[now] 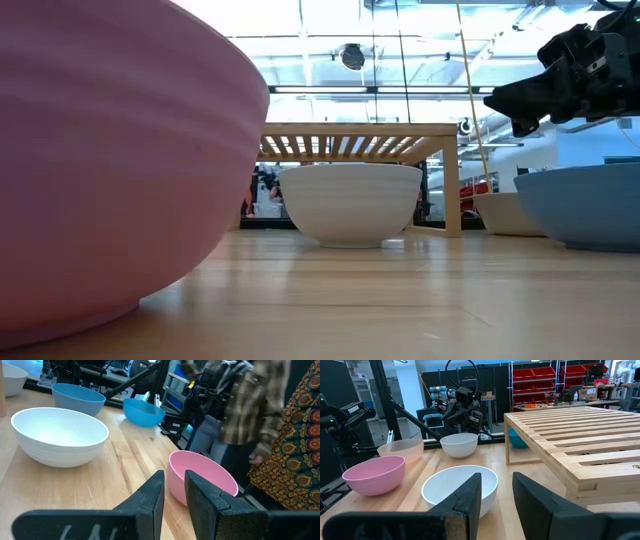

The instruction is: Place and stack bowls onto a shelf

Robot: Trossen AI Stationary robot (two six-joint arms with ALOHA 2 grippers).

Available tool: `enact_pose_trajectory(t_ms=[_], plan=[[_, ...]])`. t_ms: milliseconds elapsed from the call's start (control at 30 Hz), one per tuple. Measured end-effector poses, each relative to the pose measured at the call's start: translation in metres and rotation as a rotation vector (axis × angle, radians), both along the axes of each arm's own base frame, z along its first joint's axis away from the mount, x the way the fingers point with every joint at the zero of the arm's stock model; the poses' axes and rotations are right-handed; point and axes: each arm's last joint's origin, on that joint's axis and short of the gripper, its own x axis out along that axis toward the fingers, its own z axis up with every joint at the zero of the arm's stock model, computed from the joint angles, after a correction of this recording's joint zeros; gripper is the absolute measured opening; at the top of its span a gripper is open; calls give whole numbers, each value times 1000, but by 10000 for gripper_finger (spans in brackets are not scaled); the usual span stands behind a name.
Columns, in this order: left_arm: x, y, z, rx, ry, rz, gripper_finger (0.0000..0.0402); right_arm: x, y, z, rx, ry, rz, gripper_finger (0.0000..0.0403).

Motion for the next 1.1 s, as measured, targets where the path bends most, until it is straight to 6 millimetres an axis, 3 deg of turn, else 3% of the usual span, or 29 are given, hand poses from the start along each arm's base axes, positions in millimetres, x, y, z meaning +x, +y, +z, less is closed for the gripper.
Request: enact_pose_trajectory(t_ms=[700, 933, 1100], plan=[[0, 0, 0, 0, 0, 0, 81, 0, 0, 0, -2, 0, 0, 105], [0, 1, 0, 117, -65, 15, 81, 0, -3, 0, -291, 19, -118, 105], [2, 3, 3, 162, -102, 106, 81, 0, -4, 0, -339, 25, -134, 105]])
